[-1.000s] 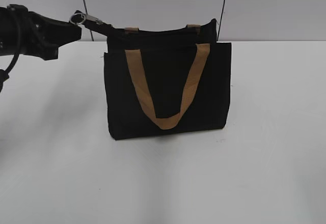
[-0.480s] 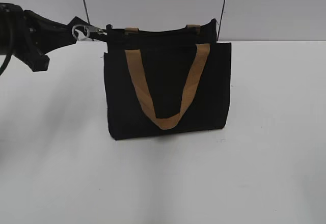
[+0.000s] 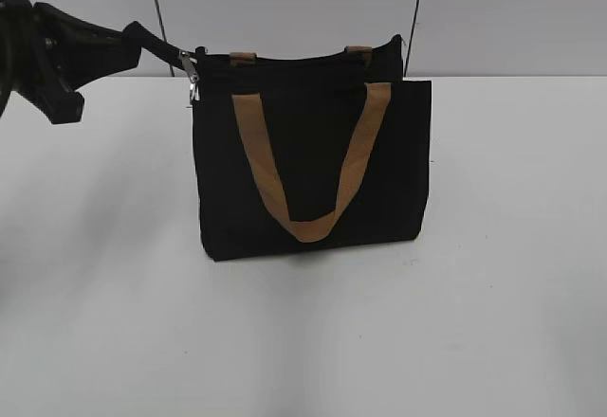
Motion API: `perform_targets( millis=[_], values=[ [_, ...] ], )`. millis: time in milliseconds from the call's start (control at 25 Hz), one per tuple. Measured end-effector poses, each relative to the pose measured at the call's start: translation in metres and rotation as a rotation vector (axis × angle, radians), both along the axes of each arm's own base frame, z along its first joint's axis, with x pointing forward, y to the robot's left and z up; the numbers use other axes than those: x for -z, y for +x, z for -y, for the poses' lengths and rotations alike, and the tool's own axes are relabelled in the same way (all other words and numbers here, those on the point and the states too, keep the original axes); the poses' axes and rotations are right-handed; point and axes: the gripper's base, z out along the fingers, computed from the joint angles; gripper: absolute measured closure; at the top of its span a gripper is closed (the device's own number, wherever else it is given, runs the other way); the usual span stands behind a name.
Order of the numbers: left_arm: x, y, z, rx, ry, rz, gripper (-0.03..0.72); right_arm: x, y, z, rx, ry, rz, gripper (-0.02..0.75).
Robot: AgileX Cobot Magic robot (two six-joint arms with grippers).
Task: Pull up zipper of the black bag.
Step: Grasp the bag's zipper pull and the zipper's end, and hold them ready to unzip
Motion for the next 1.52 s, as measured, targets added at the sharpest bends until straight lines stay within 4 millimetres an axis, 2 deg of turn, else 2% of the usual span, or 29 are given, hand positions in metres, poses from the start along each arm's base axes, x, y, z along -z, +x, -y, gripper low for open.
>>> perform_targets(
  millis=[480, 600, 840, 1040, 1320, 1520],
  values=[
    [-0.004, 0.003, -0.001, -0.048, -0.073, -0.008, 0.665, -0.002, 0.005, -0.003, -0.025, 0.047, -0.016, 0.211],
    [-0.005, 0.003, -0.001, -0.057, -0.087, -0.010, 0.665, -0.008, 0.018, -0.002, -0.028, 0.059, -0.073, 0.211],
    [-0.005, 0.003, -0.001, -0.061, -0.094, -0.010, 0.665, -0.022, 0.045, -0.002, -0.046, 0.108, -0.043, 0.211],
    [-0.005, 0.004, -0.001, -0.062, -0.096, -0.011, 0.665, -0.025, 0.069, -0.007, -0.172, 0.089, -0.067, 0.211],
    [-0.005, 0.004, -0.001, -0.064, -0.098, -0.011, 0.665, -0.037, 0.115, -0.015, -0.375, 0.097, -0.069, 0.211],
    [-0.005, 0.004, -0.001, -0.064, -0.098, -0.011, 0.665, -0.035, 0.153, -0.018, -0.440, 0.154, -0.037, 0.211]
  ],
)
